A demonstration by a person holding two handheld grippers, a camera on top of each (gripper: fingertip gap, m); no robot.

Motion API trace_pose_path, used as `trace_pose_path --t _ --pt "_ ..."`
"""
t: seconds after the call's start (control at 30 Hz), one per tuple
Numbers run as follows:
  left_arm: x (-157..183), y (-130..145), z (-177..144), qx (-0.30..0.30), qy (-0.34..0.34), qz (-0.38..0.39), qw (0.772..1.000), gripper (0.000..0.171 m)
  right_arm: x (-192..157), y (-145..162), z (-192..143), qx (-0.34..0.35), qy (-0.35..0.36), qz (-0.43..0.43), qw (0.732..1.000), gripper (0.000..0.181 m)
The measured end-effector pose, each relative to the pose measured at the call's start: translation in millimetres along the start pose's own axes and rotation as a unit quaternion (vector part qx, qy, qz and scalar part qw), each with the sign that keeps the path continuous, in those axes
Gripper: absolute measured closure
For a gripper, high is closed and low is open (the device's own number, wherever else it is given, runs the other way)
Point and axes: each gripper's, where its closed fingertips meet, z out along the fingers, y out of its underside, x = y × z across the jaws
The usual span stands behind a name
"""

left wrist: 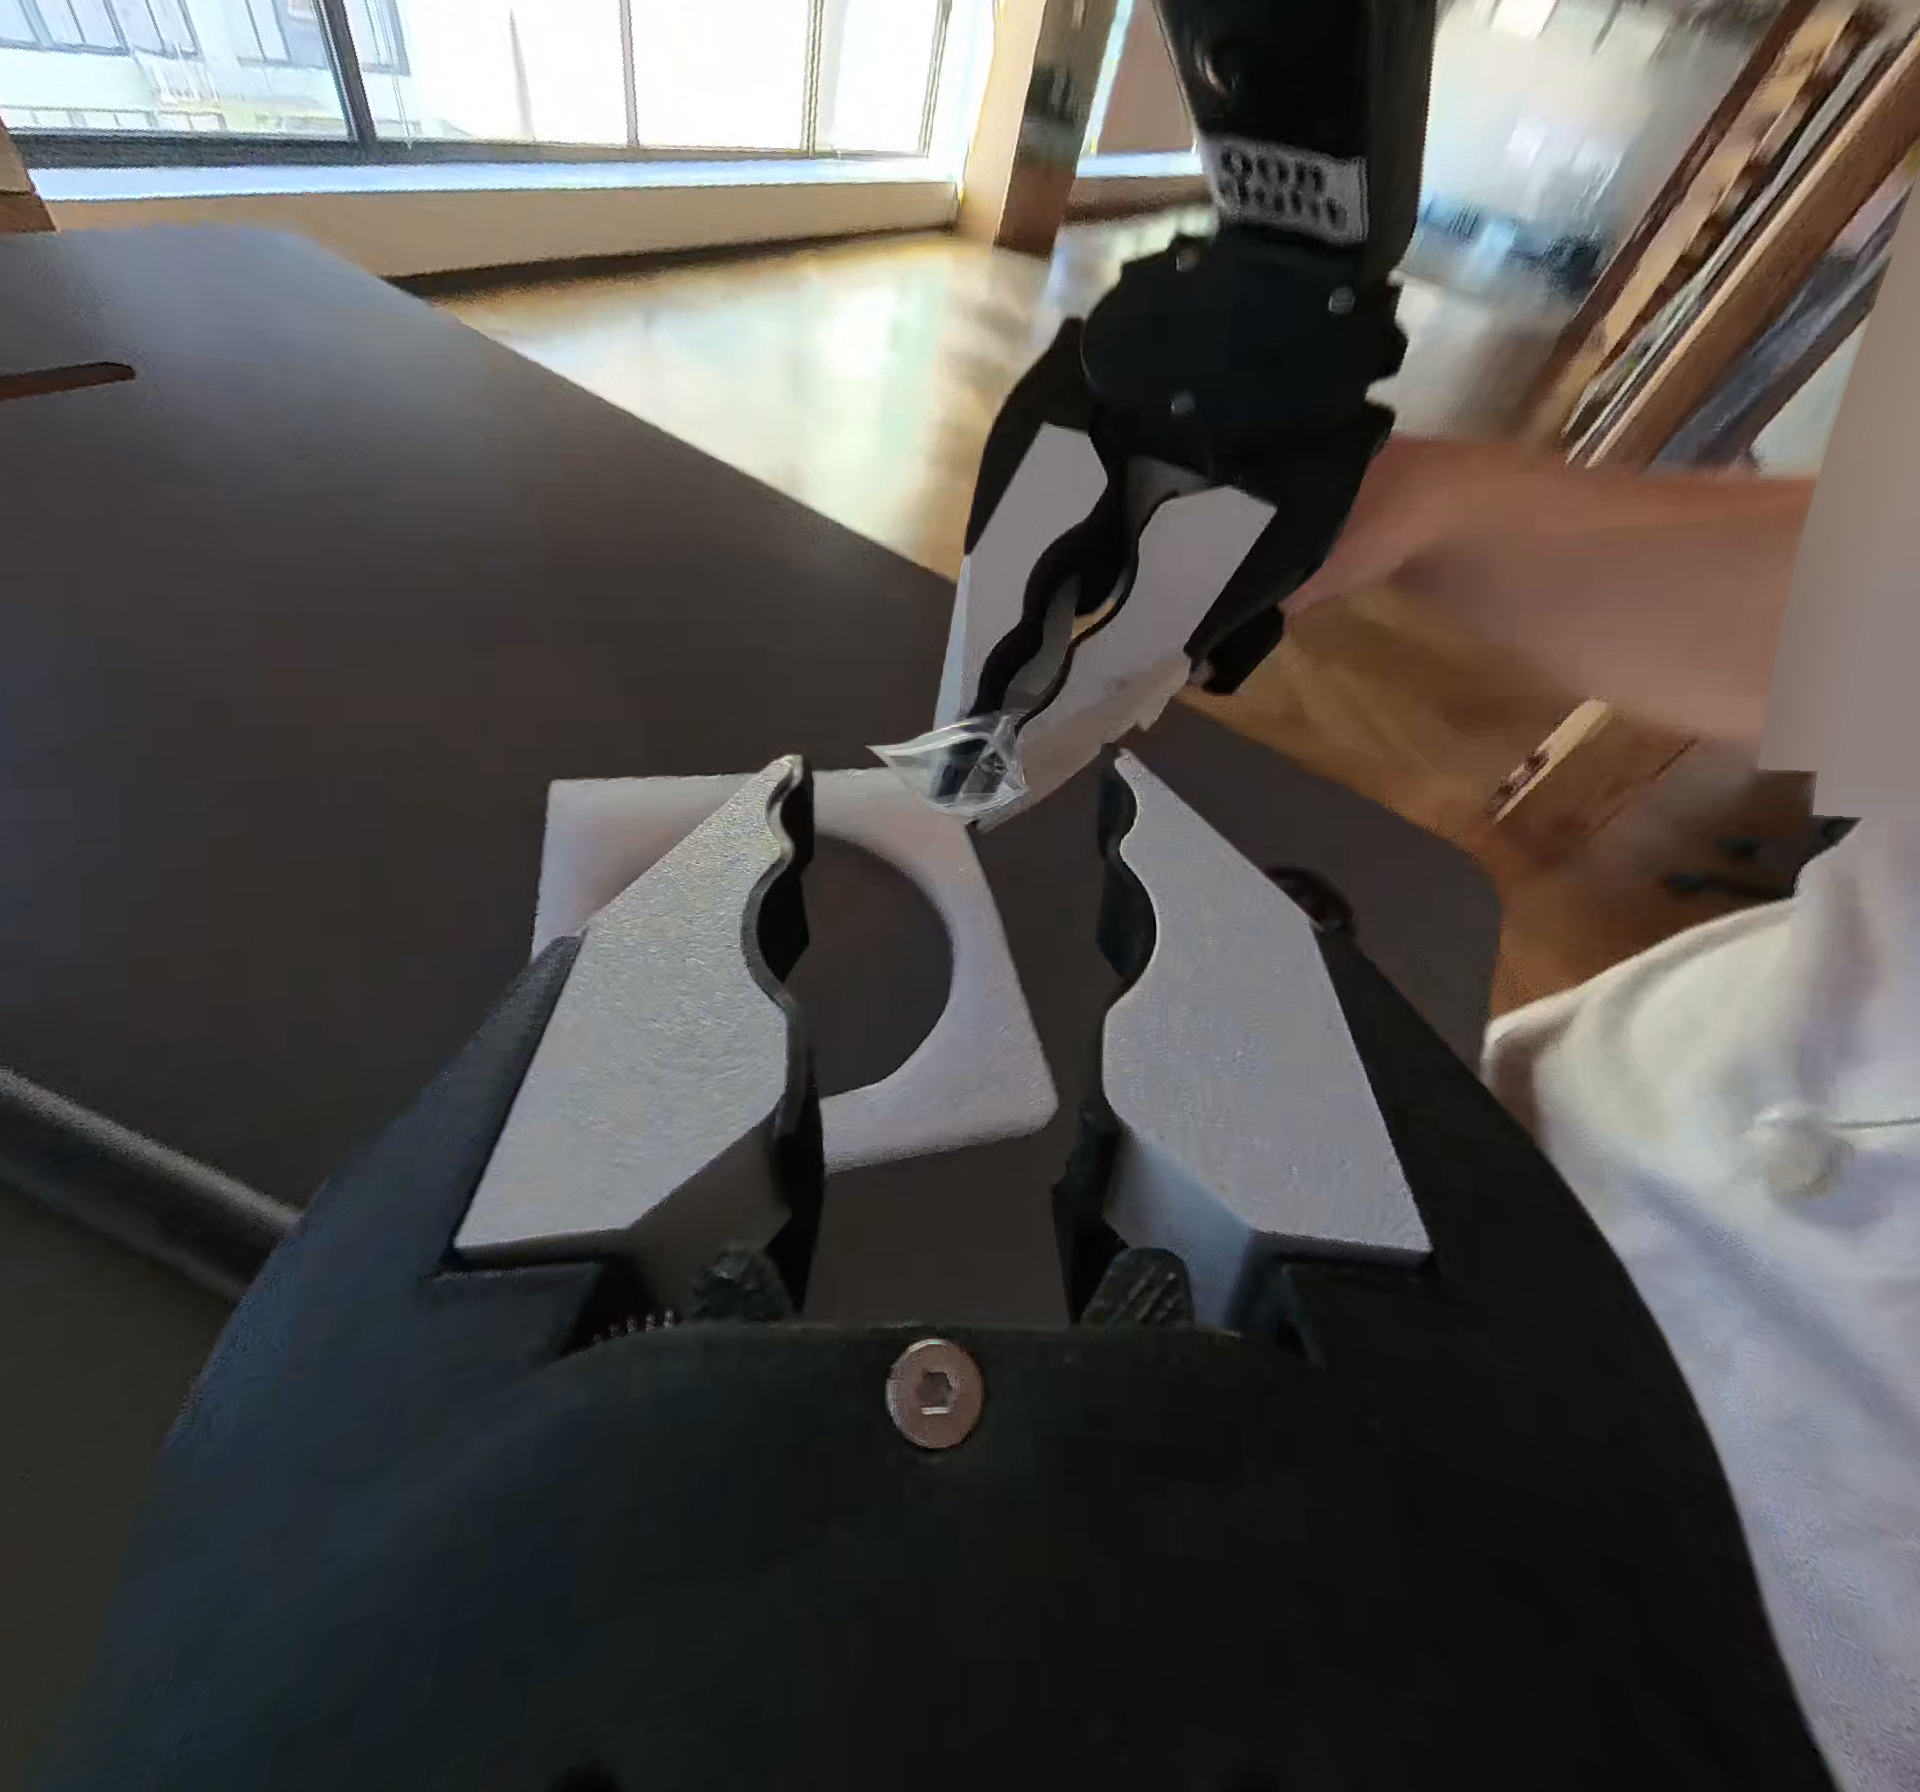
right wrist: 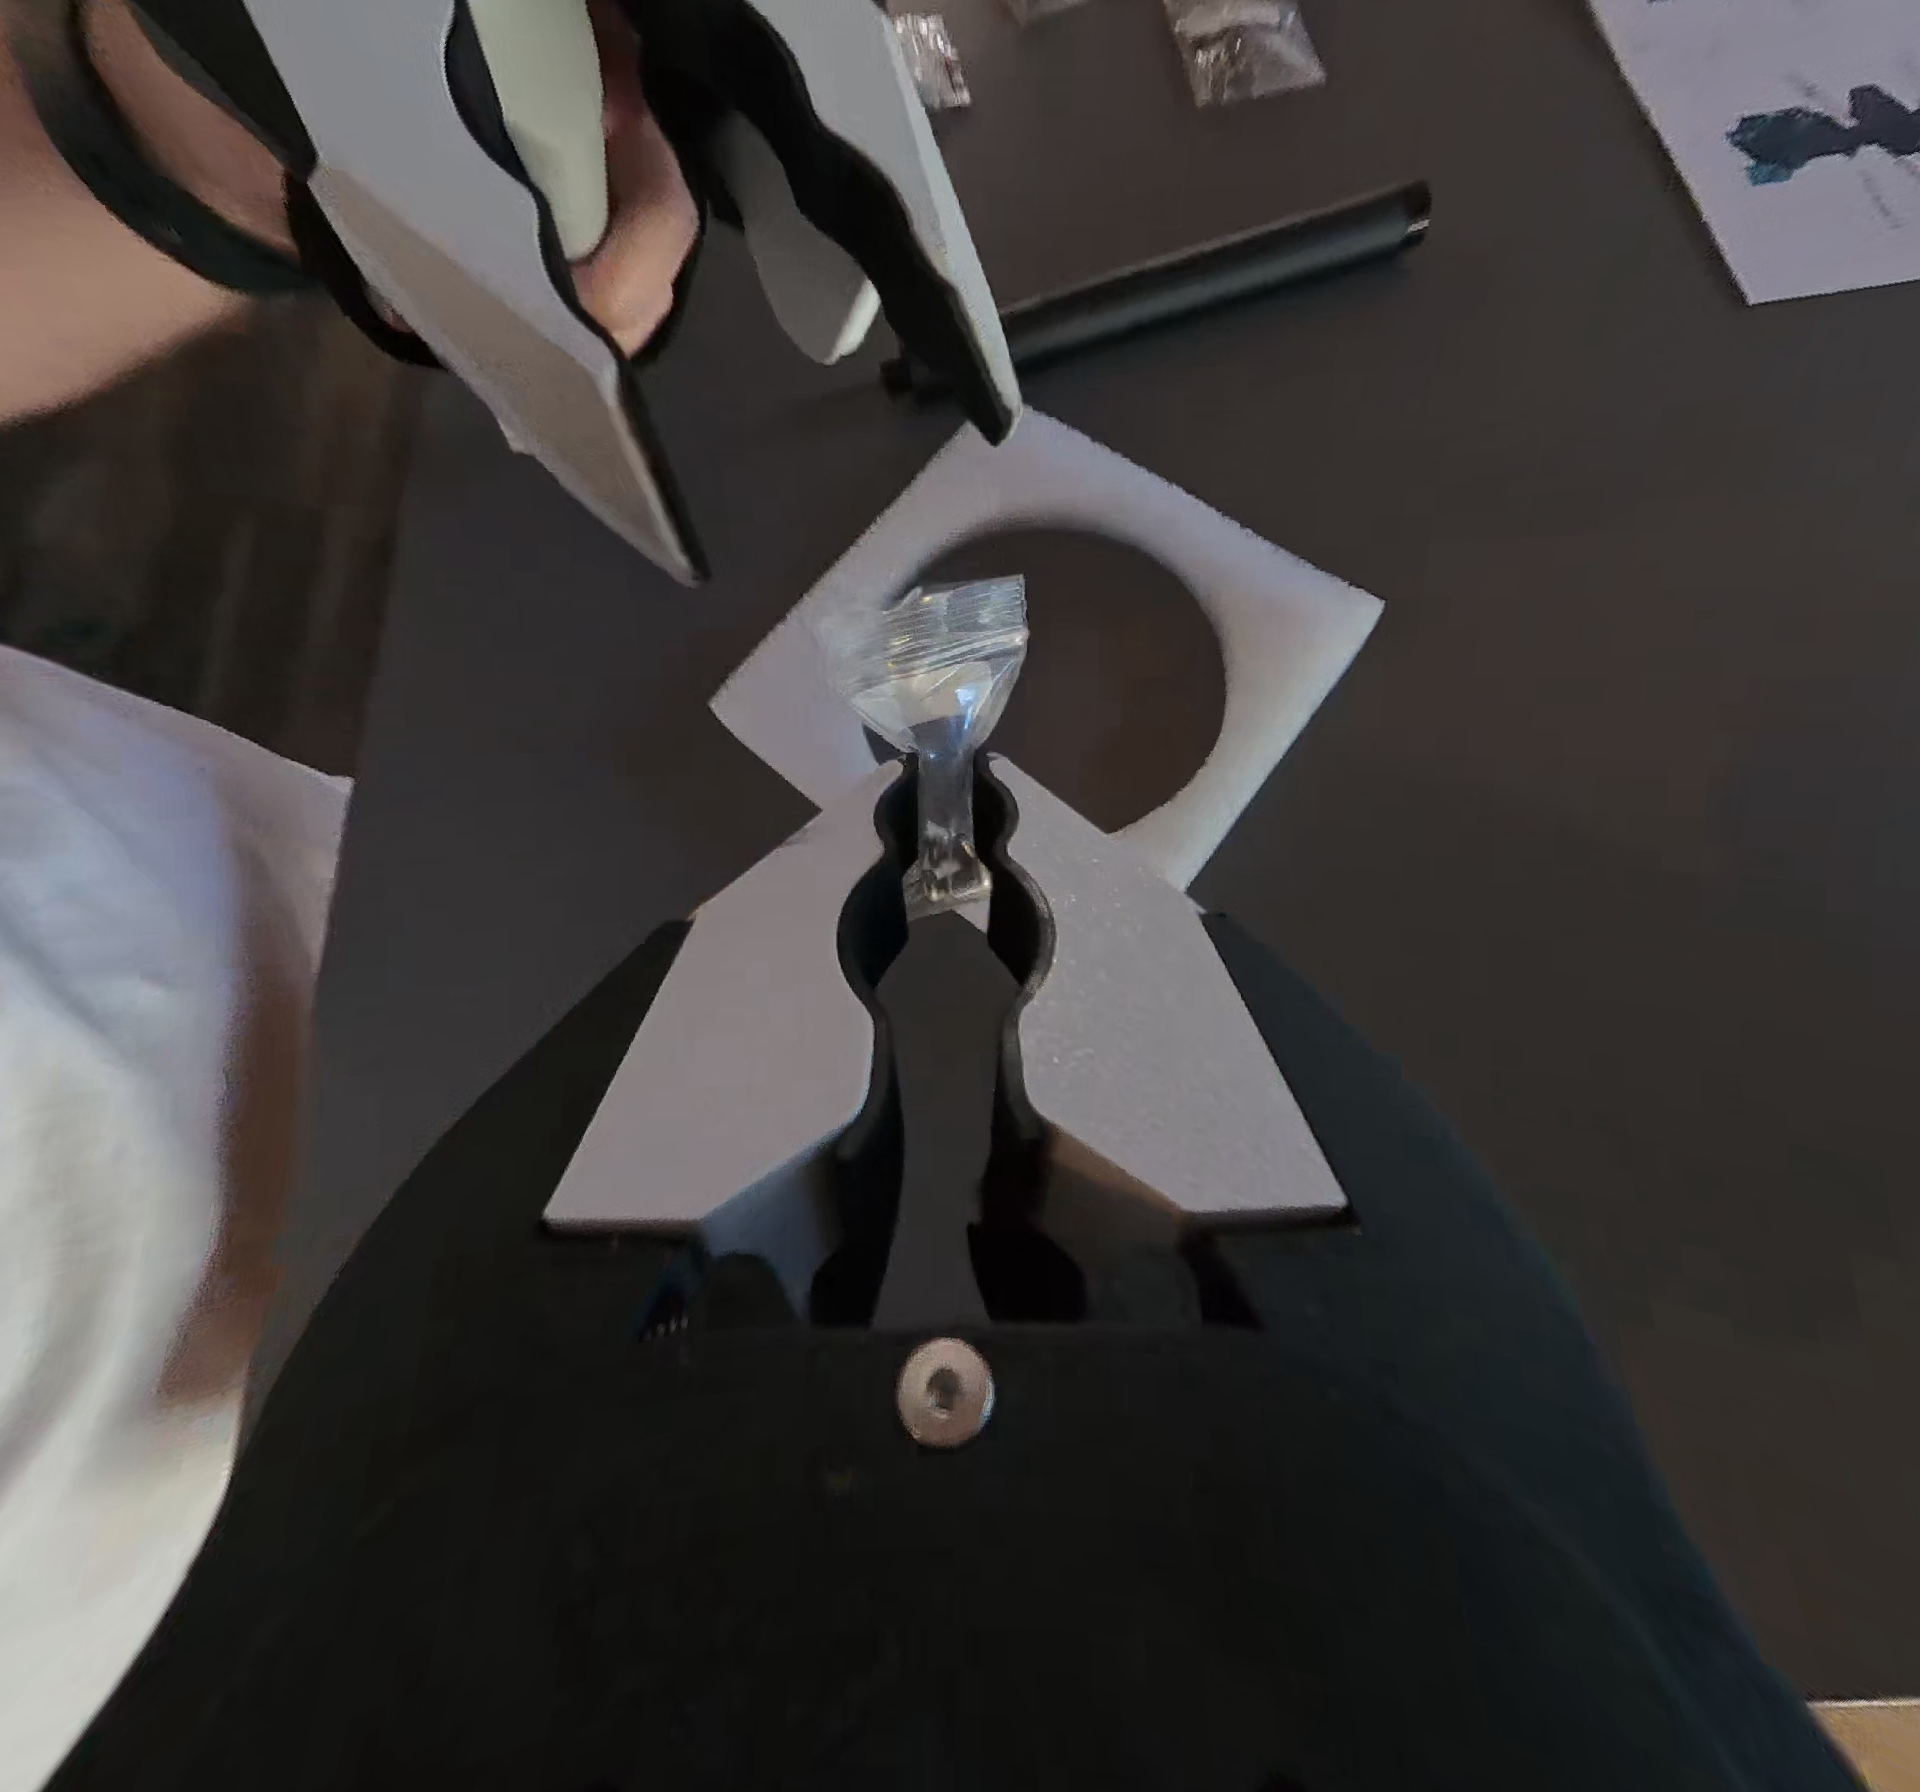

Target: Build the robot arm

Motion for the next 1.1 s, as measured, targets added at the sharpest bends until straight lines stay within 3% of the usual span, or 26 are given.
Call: trace_pose_path --t 0.17,0.53,0.7,0.87,1.1 --pt "-5 15 10 -0.073 -0.030 0.047 0.996 0.145 12 12 9 -0.044 0.036 -0.019 0.998 0.173" --pt "-6 33 26 -0.068 -0.027 -0.081 0.994 0.171 16 12 16 -0.071 0.069 -0.057 0.993 0.172" --pt "-8 29 24 -0.049 0.027 -0.192 0.980 0.171 15 13 14 -0.071 0.069 -0.067 0.993 0.171" --pt "-3 15 19 0.011 0.120 -0.317 0.941 0.171 10 6 6 -0.040 0.045 -0.050 0.997 0.170" --pt "2 15 22 0.009 0.133 -0.312 0.941 0.171 5 0 5 0.016 -0.003 -0.012 1.000 0.141"
